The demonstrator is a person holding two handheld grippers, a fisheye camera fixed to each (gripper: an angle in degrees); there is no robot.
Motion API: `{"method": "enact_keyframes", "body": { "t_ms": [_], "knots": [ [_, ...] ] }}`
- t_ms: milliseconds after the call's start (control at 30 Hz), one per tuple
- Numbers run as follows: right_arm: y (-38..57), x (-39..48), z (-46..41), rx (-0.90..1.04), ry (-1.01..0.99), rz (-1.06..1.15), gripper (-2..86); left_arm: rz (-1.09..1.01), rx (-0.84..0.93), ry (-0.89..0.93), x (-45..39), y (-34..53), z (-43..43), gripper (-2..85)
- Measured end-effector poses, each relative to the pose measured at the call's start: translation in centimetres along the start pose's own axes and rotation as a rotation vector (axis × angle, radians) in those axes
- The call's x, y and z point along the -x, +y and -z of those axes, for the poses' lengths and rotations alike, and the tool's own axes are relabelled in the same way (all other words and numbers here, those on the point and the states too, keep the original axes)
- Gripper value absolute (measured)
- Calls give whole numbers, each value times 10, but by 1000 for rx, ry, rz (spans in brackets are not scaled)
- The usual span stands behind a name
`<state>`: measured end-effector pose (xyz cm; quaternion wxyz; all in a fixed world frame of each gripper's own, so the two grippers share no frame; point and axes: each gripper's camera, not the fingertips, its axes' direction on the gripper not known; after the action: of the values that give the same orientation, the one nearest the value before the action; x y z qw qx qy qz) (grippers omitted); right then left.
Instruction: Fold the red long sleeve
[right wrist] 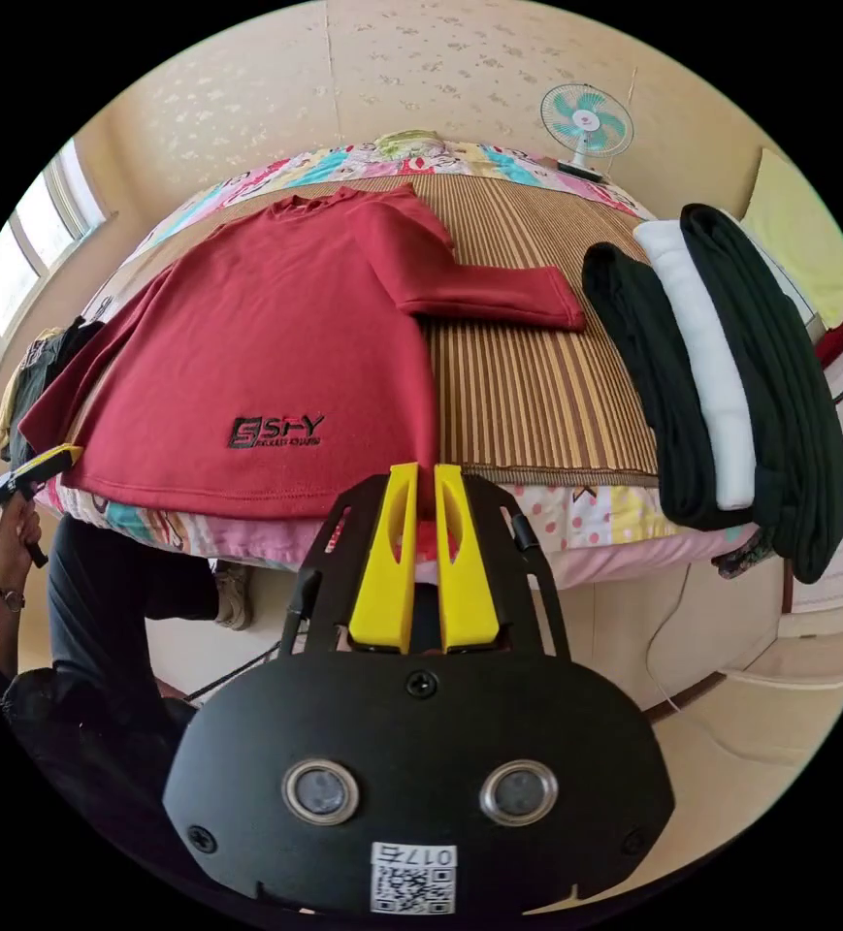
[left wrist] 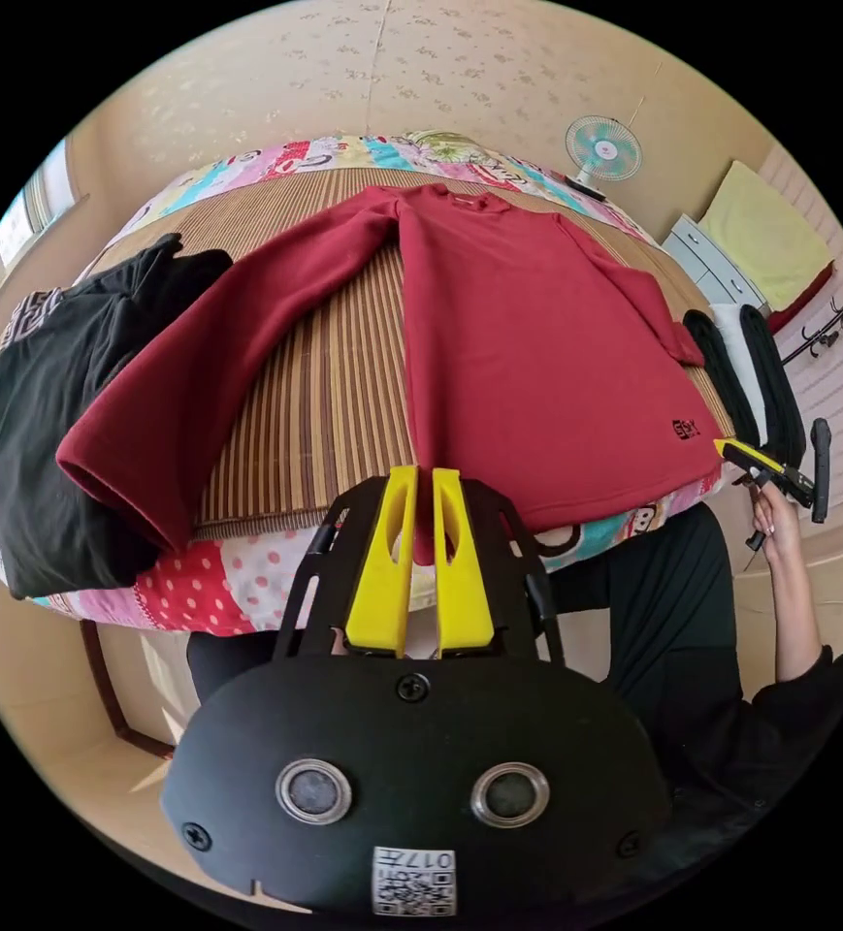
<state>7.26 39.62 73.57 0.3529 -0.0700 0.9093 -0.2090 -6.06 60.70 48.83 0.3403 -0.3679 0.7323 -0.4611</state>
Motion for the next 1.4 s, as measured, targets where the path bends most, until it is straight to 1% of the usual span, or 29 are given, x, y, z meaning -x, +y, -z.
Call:
{"method": "enact_keyframes", "body": {
  "t_ms": [67,133,233,300,333,400,467,567,633,667,700,733,833,933,967,1000,1100,1167,1200,1267,1300,1333,1367,1400],
  "knots": [
    [25,-9,6,6,-62,-41,30,24,-23,0,0,17,12,39],
    [36,-17,12,-25,-111,-60,31,51,-75,-41,2,30,31,51],
    [41,-25,25,-34,-147,-44,35,107,-251,-174,14,49,85,77],
    [43,-28,34,-47,-121,-43,36,144,-398,-313,26,62,130,90],
    [44,-30,40,-65,-113,-47,37,145,-414,-341,28,64,137,92],
    [46,-32,47,-95,-132,-51,42,130,-400,-423,39,64,147,106],
    [49,-29,50,-123,-170,-46,49,125,-332,-448,50,61,134,116],
    [49,-17,48,-122,-192,-42,52,131,-213,-431,66,58,101,117],
    [49,-6,48,-121,-206,-20,55,119,-196,-433,70,61,91,99],
    [50,1,49,-127,-207,-6,56,117,-192,-428,71,64,90,59],
    [50,5,49,-131,-206,1,56,121,-184,-409,73,66,93,36],
    [50,12,51,-135,-206,23,57,124,-185,-395,74,67,97,32],
    [48,34,53,-144,-199,104,58,149,-258,-295,83,76,134,20],
    [36,60,52,-188,-222,194,58,160,-352,-103,111,77,186,15],
    [24,73,48,-208,-263,224,57,158,-389,8,128,74,206,14],
    [16,81,46,-217,-286,244,56,163,-405,117,146,67,223,13],
    [-31,134,21,-211,-367,351,46,181,-420,291,191,42,256,11],
    [-62,188,-15,-140,-460,452,40,204,-415,340,218,27,272,10],
    [-67,202,-27,-101,-478,470,38,239,-424,332,236,21,281,9],
    [-71,259,-75,89,-461,525,30,267,-422,292,257,12,291,8],
    [-68,270,-80,95,-424,517,28,289,-407,275,269,6,294,8],
    [-58,284,-74,9,-345,508,25,305,-397,273,275,4,295,8],
    [-48,298,-72,-26,-268,525,22,326,-381,264,287,-2,296,8],
    [-43,303,-72,-40,-232,528,21,333,-373,236,297,-6,300,8]
  ]
}}
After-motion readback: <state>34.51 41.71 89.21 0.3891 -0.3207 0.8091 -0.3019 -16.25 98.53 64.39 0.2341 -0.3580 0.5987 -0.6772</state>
